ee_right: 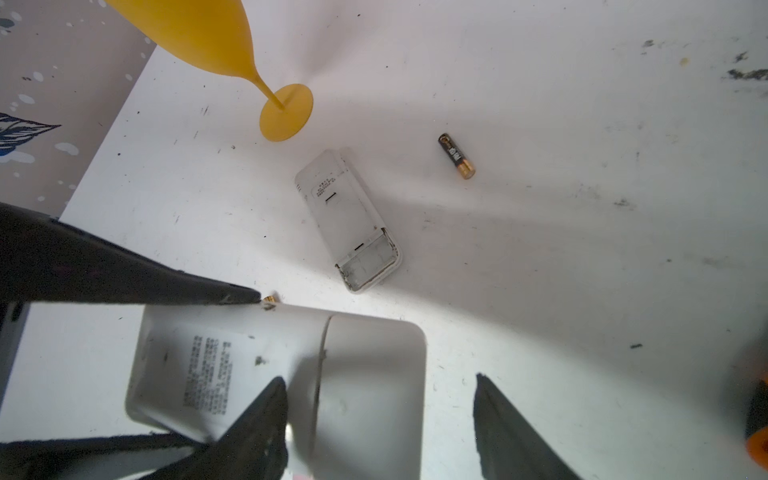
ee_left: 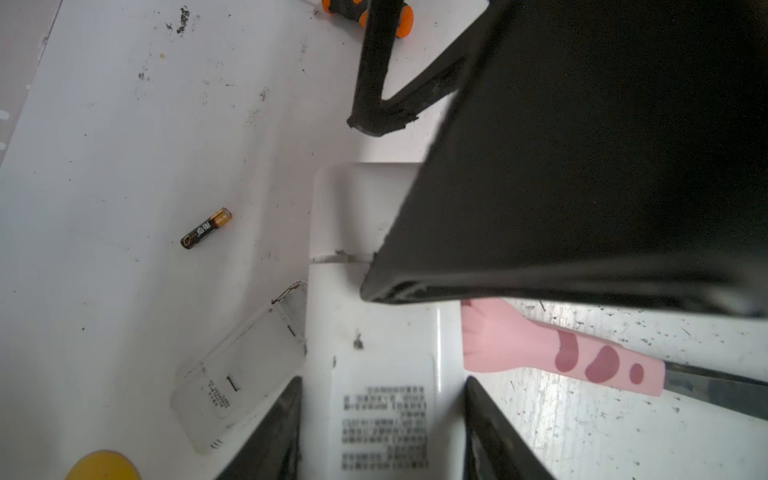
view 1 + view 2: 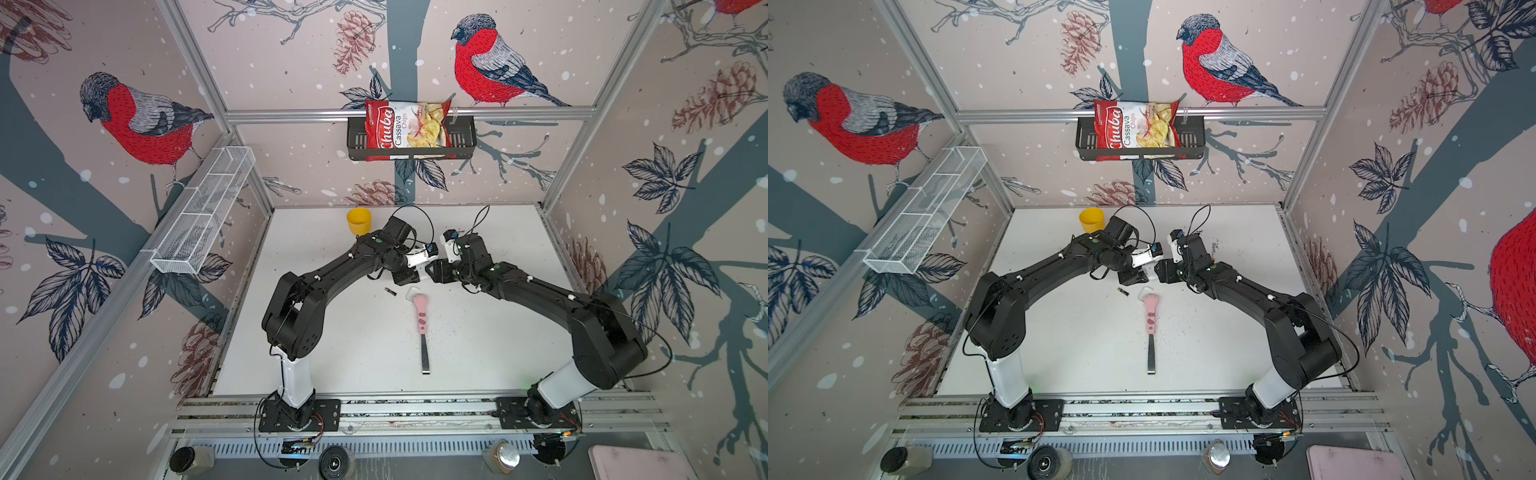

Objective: Unload the batteries from the remote control
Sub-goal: 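Pull the battery cover off with the right gripper while left gripper holds remote, then drop the battery cover and lift the right gripper away from the remote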

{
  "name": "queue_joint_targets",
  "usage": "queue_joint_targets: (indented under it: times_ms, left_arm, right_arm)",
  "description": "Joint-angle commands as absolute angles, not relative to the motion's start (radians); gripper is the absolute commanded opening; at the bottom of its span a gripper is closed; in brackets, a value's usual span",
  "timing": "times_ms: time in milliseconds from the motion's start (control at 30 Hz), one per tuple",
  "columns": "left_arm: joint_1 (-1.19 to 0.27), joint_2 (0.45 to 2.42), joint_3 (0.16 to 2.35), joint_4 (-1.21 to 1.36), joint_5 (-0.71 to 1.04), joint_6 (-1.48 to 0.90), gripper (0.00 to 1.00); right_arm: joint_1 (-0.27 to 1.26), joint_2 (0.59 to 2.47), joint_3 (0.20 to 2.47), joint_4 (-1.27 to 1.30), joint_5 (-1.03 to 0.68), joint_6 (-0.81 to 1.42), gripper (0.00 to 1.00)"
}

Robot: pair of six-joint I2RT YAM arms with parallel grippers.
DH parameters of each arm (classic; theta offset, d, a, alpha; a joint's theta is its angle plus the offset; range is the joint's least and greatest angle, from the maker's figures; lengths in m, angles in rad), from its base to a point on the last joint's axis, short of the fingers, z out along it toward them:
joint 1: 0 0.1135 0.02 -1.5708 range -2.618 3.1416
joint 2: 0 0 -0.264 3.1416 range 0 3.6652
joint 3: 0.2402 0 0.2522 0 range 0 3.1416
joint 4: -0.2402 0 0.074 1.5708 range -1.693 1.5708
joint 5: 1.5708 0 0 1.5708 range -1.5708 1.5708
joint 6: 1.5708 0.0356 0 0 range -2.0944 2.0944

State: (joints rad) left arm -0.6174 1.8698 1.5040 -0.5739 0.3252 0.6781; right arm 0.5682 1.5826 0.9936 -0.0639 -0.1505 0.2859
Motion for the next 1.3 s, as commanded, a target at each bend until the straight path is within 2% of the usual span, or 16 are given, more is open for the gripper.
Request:
queue_joint_targets:
  times_ms: [0, 233, 900, 1267]
  left_arm:
    - [-0.614, 1.863, 1.509, -0.565, 0.365, 0.681, 0.41]
    - [-0.614, 1.867, 1.513, -0.563, 0.37, 0.678, 0.41]
    - [-0.612, 1.87, 1.501, -0.563, 0.364, 0.684, 0.41]
    - [-0.636, 1.943, 1.485, -0.544, 0.351, 0.693, 0.41]
  right_arm:
    - [0.566, 1.574, 0.989, -0.086, -0.063, 0.27, 0.64]
    - [0.565, 1.55, 0.985, -0.096, -0.02, 0.265, 0.53]
    - [0.534, 1.479, 0.955, -0.114, 0.006, 0.27, 0.49]
    - [0.408, 1.399, 0.85, -0.011, -0.146, 0.341, 0.49]
